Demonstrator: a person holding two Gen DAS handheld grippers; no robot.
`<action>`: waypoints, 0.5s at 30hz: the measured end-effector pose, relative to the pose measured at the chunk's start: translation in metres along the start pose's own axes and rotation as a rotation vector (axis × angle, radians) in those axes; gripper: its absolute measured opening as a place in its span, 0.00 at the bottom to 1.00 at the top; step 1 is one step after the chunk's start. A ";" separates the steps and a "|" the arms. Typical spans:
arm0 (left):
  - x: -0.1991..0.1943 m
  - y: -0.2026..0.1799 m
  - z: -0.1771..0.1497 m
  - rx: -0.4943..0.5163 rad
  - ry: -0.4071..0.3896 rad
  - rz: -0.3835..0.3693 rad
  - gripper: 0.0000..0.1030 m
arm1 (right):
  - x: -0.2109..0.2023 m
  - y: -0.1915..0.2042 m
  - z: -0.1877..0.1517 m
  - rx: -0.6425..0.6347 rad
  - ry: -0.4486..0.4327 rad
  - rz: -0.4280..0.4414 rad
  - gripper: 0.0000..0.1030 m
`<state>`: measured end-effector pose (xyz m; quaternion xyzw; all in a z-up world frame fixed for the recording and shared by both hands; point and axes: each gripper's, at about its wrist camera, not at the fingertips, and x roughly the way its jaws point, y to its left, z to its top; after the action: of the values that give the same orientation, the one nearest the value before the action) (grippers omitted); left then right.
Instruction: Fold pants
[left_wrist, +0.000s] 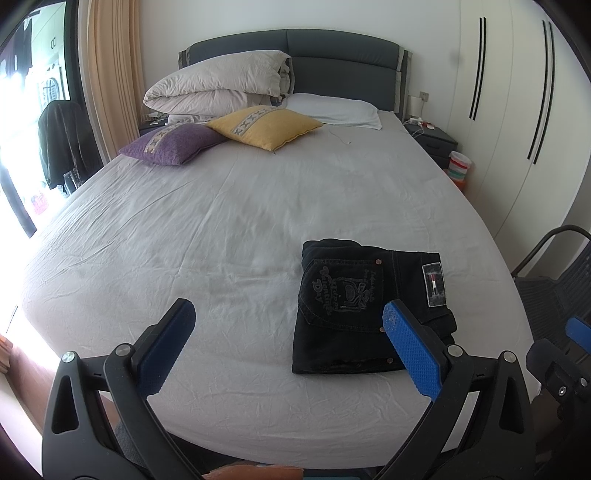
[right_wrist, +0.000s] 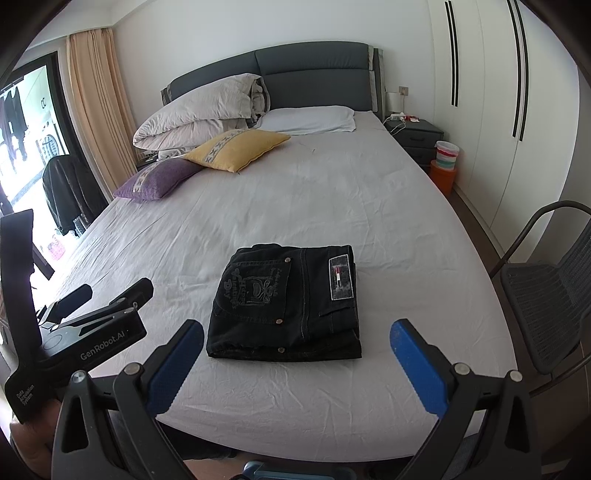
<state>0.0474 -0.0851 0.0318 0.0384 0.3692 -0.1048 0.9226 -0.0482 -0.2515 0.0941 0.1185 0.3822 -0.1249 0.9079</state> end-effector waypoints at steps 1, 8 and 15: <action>0.000 0.000 0.002 0.001 0.000 -0.001 1.00 | 0.000 0.000 -0.001 0.000 0.001 0.000 1.00; 0.000 0.001 -0.001 0.001 0.000 0.000 1.00 | 0.000 0.000 -0.001 0.000 0.003 -0.001 1.00; -0.001 0.001 -0.001 0.000 0.001 -0.001 1.00 | 0.001 0.000 -0.002 -0.001 0.007 -0.002 1.00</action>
<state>0.0463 -0.0836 0.0311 0.0384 0.3695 -0.1054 0.9224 -0.0492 -0.2506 0.0921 0.1181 0.3854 -0.1251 0.9066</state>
